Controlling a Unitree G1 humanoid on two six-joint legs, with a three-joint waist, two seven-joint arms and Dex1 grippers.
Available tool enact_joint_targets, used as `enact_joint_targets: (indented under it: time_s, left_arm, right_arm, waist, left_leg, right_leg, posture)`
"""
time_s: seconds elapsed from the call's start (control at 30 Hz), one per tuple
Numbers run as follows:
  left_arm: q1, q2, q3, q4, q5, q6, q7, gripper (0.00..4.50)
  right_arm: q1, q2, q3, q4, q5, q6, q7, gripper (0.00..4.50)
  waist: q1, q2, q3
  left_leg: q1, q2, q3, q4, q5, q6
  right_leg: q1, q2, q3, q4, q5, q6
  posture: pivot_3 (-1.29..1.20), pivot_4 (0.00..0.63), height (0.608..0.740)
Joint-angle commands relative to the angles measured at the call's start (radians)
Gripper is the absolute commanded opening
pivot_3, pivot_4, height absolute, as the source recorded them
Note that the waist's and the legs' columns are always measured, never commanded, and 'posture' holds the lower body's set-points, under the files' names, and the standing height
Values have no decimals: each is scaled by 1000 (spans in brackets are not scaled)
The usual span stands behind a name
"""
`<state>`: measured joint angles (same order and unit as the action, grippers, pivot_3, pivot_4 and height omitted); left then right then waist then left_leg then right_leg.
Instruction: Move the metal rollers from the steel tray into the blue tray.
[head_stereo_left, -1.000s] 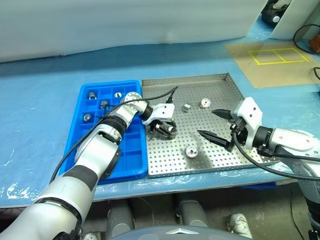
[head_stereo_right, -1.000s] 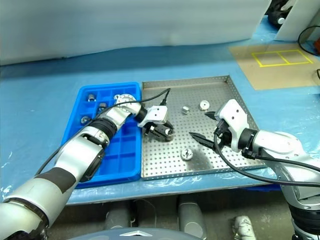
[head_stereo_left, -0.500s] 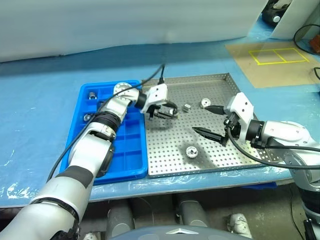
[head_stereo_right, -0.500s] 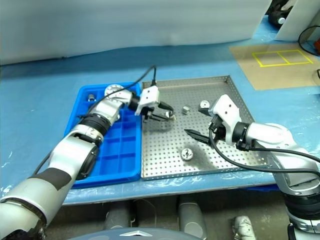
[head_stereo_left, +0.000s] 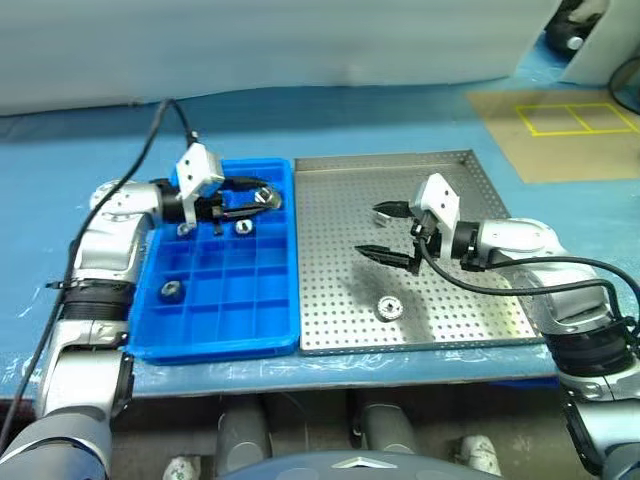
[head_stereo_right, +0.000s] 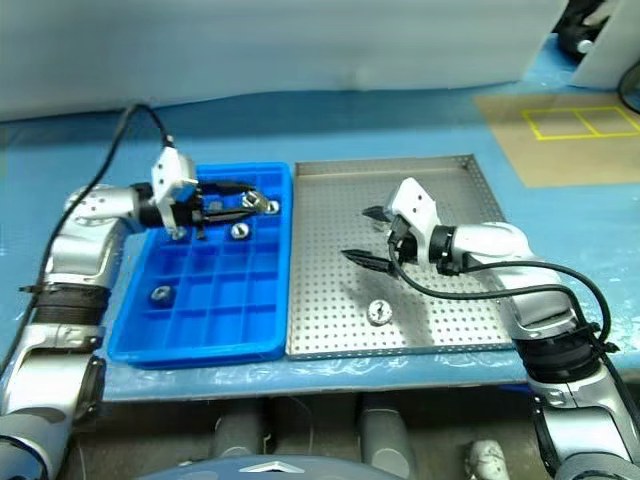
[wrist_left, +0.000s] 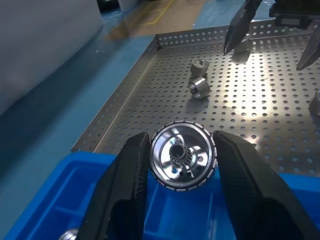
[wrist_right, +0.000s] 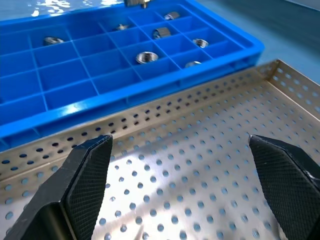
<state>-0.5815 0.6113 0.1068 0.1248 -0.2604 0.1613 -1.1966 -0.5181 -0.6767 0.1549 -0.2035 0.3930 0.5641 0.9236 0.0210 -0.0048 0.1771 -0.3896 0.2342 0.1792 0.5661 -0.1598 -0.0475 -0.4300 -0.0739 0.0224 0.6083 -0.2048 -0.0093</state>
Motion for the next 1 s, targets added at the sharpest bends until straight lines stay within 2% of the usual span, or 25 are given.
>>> enact_joint_targets:
  time_s: [0.03, 0.33, 0.5, 0.73, 1.0]
  left_arm:
    - [75, 34, 61, -130, -39, 57, 82, 1681]
    - [331, 99, 165, -279, -78, 141, 208, 1681]
    - [414, 72, 119, -274, -67, 126, 244, 1681]
    - [415, 57, 81, -219, -59, 101, 251, 1681]
    - [328, 29, 21, -74, -27, 37, 258, 1681]
  right_arm:
    - [-71, 29, 31, 66, -25, -69, 62, 4500]
    - [-165, 105, 80, 208, -72, -148, 161, 4500]
    - [-181, 123, 83, 233, -89, -160, 186, 4500]
    - [-166, 109, 64, 209, -88, -144, 201, 4500]
    - [-148, 103, 53, 163, -73, -112, 200, 4500]
  waist:
    - [14, 0, 0]
    - [51, 0, 0]
    - [60, 0, 0]
    - [74, 0, 0]
    - [74, -1, 0]
  left_leg:
    - [0, 0, 0, 0, 0, 0]
    - [-5, 1, -1, -2, 3, -5]
    - [-6, 2, -2, -2, 3, -5]
    - [-6, 2, -3, -1, 3, -6]
    - [-6, 2, -3, 0, 4, -7]
  right_leg:
    - [0, 0, 0, 0, 0, 0]
    - [-6, 1, -4, 0, -1, -1]
    - [-6, 1, -5, 2, -1, -1]
    - [-7, 1, -4, 4, -1, -1]
    - [-7, 1, -4, 6, -1, -1]
  posture:
    - [-48, 150, 740]
    - [57, 150, 740]
    - [63, 150, 740]
    - [35, 150, 740]
    - [11, 150, 740]
